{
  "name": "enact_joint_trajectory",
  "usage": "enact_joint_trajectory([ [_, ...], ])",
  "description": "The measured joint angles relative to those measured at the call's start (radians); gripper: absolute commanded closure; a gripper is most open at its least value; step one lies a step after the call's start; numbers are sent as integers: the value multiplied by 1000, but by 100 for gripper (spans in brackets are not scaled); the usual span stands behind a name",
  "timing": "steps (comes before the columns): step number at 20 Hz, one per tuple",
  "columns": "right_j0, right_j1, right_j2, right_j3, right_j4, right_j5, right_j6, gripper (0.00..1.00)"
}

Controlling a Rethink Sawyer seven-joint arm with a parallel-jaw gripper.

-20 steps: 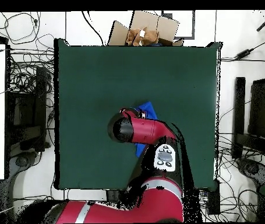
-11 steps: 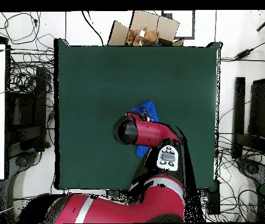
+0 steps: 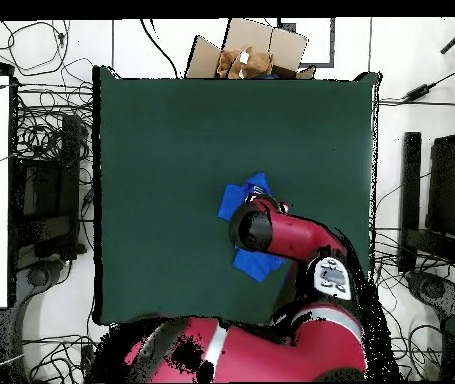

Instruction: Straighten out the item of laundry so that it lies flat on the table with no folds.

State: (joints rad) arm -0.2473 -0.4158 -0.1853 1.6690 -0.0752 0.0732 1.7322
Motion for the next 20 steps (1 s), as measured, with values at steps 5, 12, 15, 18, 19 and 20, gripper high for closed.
enact_joint_trajectory([
  [5,-75,28,0,0,-36,-83,0,0],
  [12,-112,65,0,0,-67,-107,0,0],
  [15,-113,72,0,-1,-73,-109,0,0],
  [18,-113,72,0,-1,-73,-109,0,0],
  [19,-113,72,0,-1,-73,-109,0,0],
  [20,-113,71,0,-1,-73,-109,0,0],
])
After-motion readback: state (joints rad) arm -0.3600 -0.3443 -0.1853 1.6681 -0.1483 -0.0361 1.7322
